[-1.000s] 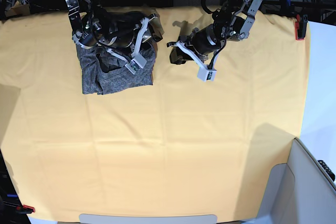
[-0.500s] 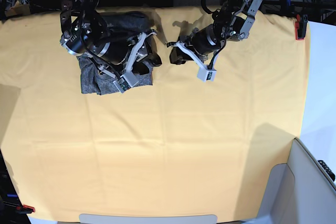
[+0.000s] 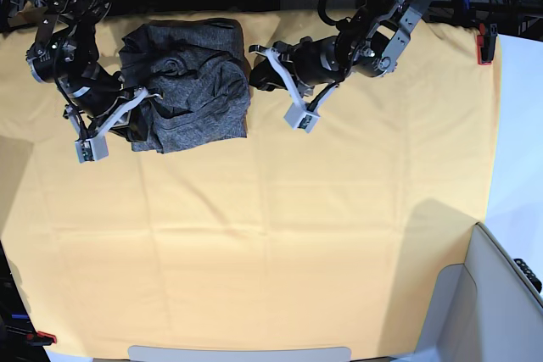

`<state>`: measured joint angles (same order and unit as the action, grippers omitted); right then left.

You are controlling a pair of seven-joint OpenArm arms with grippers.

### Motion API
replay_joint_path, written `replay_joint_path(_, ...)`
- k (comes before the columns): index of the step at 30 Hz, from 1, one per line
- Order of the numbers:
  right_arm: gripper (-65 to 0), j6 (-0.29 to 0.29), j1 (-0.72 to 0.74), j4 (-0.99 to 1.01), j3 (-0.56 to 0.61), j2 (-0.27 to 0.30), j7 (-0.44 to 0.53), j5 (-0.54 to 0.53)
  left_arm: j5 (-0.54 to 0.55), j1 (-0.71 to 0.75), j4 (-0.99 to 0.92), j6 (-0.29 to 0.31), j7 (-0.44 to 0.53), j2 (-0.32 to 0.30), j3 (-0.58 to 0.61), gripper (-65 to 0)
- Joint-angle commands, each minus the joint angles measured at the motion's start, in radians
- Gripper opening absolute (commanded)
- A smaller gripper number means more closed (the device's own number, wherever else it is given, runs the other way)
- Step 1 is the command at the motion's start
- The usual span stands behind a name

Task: Fold the T-shirt properly
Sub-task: 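Release the right gripper and move the left gripper over the bundle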

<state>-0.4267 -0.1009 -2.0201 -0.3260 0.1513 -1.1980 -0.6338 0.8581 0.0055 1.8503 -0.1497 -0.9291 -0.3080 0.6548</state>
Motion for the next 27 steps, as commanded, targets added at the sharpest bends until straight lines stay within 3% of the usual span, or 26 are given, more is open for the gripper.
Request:
replay_joint_path(1,-65.0,-0.007,0.011,-0.015,-0.006,0.012,0.019,-0.018,0.010,-0.023,0.019,0.005,-0.023,-0.003,0.026,-57.8)
replay_joint_path(4,-65.0,-0.005,0.008,-0.011,-0.031,0.017,0.022,0.007,0.010,-0.065,0.050,0.005,-0.049,0.000,0.109,-57.8)
replay_joint_path(7,-65.0,-0.005,-0.001,0.006,-0.098,-0.015,0.023,0.111,0.008,-0.092,0.091,0.000,-0.055,0.002,0.155,-57.8)
replay_joint_path(12,-65.0,-0.005,-0.007,0.023,-0.160,-0.088,0.022,0.357,0.006,-0.120,0.099,-0.003,-0.057,0.050,0.156,-57.8)
replay_joint_path(17,-65.0,-0.007,-0.023,0.022,-0.161,-0.117,0.025,0.435,0.006,-0.132,0.099,-0.006,-0.046,0.060,0.156,-57.8)
replay_joint_path(19,-65.0,-0.005,-0.036,0.023,-0.175,-0.115,0.025,0.467,0.005,-0.134,0.099,-0.046,-0.046,0.083,0.155,-57.8)
replay_joint_path(23,-65.0,-0.008,-0.049,0.022,-0.247,-0.121,0.025,0.541,0.005,-0.192,0.099,-0.181,-0.046,0.115,0.165,-57.8)
replay_joint_path(27,-65.0,-0.016,-0.113,-0.001,-0.289,-0.089,0.025,0.438,0.005,-0.227,0.099,-0.238,-0.048,0.123,0.165,-57.8)
